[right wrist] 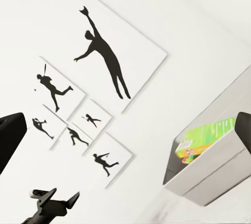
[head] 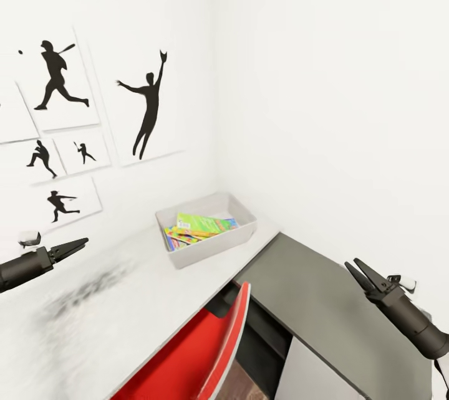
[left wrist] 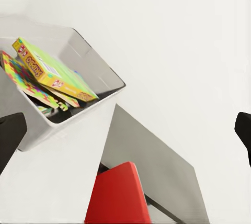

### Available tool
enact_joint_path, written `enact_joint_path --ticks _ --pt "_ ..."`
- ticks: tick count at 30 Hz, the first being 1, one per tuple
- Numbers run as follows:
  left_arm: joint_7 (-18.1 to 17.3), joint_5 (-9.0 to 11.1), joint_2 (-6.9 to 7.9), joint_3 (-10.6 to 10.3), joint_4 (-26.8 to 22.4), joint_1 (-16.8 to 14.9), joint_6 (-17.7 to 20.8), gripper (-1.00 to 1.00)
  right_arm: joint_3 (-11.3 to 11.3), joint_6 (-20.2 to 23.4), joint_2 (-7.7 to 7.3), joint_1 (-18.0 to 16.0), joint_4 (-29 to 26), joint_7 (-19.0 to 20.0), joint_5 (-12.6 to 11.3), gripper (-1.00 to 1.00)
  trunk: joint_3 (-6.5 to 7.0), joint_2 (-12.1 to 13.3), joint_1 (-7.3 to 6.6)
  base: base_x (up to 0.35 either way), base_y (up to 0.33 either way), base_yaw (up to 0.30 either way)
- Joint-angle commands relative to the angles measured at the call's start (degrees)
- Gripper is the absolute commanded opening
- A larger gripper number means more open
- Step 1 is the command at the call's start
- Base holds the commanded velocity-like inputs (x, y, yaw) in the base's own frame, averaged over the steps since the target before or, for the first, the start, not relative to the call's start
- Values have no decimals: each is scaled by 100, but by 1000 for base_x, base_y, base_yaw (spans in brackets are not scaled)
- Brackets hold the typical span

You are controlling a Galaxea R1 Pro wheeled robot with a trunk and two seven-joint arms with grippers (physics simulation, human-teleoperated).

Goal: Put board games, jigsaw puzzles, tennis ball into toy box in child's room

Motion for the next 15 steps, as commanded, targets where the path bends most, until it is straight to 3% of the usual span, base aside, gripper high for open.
enact_joint_path --ticks 1,15 --pt "-52 -61 -2 8 -5 -7 59 100 -2 41 -1 -4 1 4 -29 100 -6 -8 -1 -262 1 0" --pt "-52 -61 -10 10 -5 -7 59 100 -13 47 -10 0 0 45 -36 100 29 -8 -1 -39 0 0"
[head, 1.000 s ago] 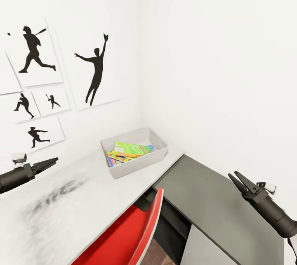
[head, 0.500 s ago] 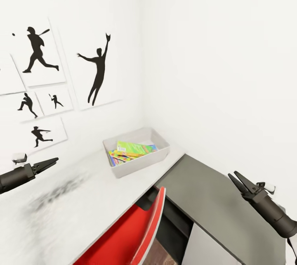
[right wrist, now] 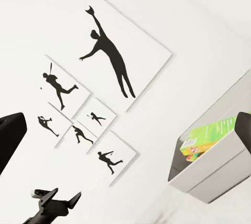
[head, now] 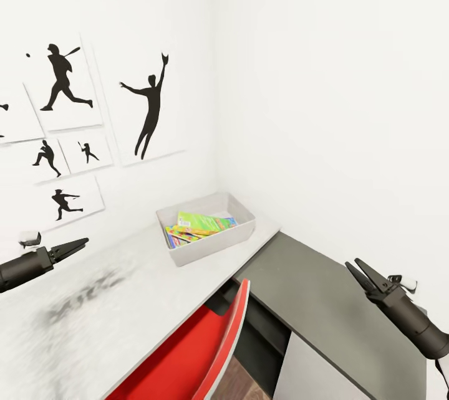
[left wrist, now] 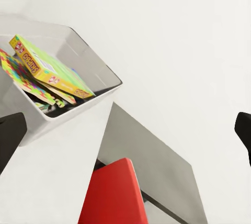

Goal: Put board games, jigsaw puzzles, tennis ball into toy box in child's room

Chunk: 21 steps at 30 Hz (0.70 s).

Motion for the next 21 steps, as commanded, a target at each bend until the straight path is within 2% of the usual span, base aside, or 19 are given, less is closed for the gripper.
enact_joint_path --ticks 1,14,21 --pt "-51 -60 -2 10 -5 -8 59 100 -1 39 -1 -5 1 1 -29 100 -10 -9 2 0 0 0" --pt "-51 -60 -11 3 -22 -8 51 100 -1 39 -1 -5 1 15 -38 100 23 -9 2 -12 0 0" --pt "-51 -60 -5 8 -32 -8 50 100 -2 39 -1 -5 -2 18 -37 100 86 -9 2 -234 -43 25"
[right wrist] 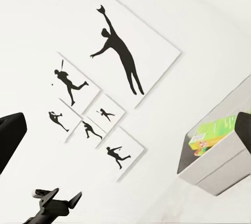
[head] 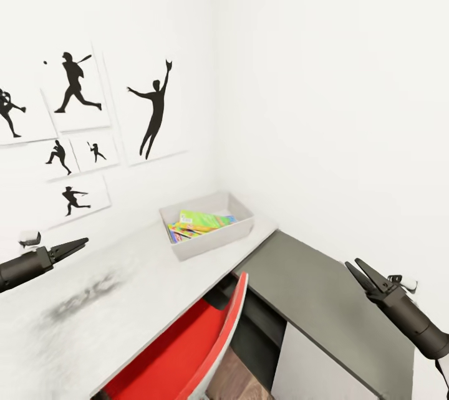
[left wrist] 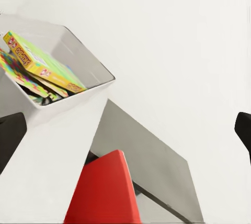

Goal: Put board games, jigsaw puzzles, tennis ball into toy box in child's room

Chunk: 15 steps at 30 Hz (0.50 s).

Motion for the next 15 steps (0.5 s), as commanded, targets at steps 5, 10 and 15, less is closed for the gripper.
enact_joint_path --ticks 5,10,15 --pt "-52 -61 0 9 -11 -8 58 100 2 39 6 -3 -12 0 -19 100 36 -8 -1 -305 37 116" --pt "-52 -61 0 5 -12 -8 58 100 -1 39 2 -4 -15 -5 -16 100 80 -8 -1 -295 142 160" --pt "-52 -61 4 10 -12 -8 58 100 -2 39 -1 -2 -14 -8 -16 100 122 -8 -1 -243 190 180"
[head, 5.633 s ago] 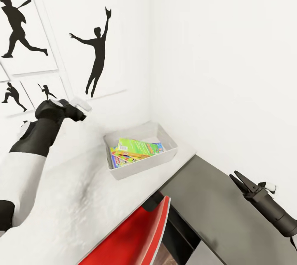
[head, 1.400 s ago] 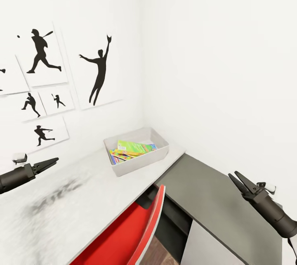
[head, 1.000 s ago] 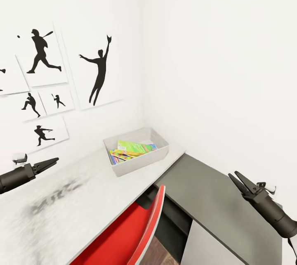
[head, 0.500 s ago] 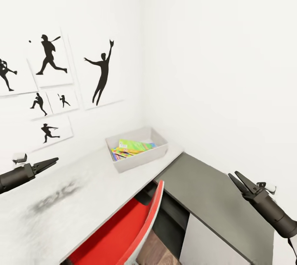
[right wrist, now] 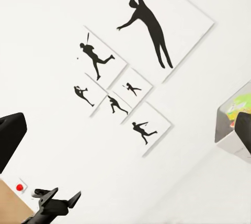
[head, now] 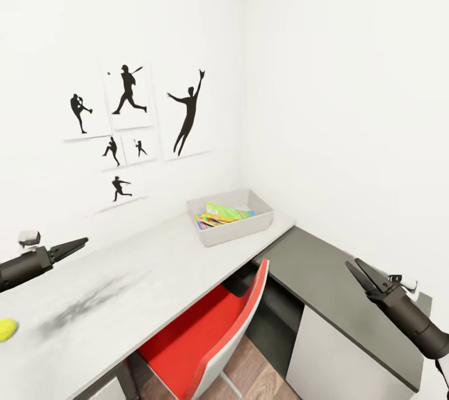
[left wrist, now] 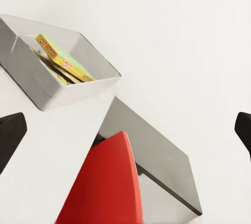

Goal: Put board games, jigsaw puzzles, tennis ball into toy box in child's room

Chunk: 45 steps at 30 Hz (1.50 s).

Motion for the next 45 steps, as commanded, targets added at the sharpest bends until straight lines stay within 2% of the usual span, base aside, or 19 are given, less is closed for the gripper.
enact_joint_path --ticks 1,17,28,45 --pt "-51 -61 -1 10 -2 -9 59 100 -3 39 -1 -5 -2 0 -28 100 -3 -10 0 -203 222 189" --pt "-51 -61 3 11 -2 -9 59 100 -3 31 -1 -5 -52 -40 -20 100 46 -10 0 -62 249 118" --pt "-51 -61 -4 10 -2 -9 59 100 3 30 -1 -7 -62 -56 -16 100 46 -10 0 -49 77 275" --pt "-51 -61 -14 -6 -2 -9 59 100 20 22 -1 -6 -55 -71 -10 100 46 -10 0 -31 268 292"
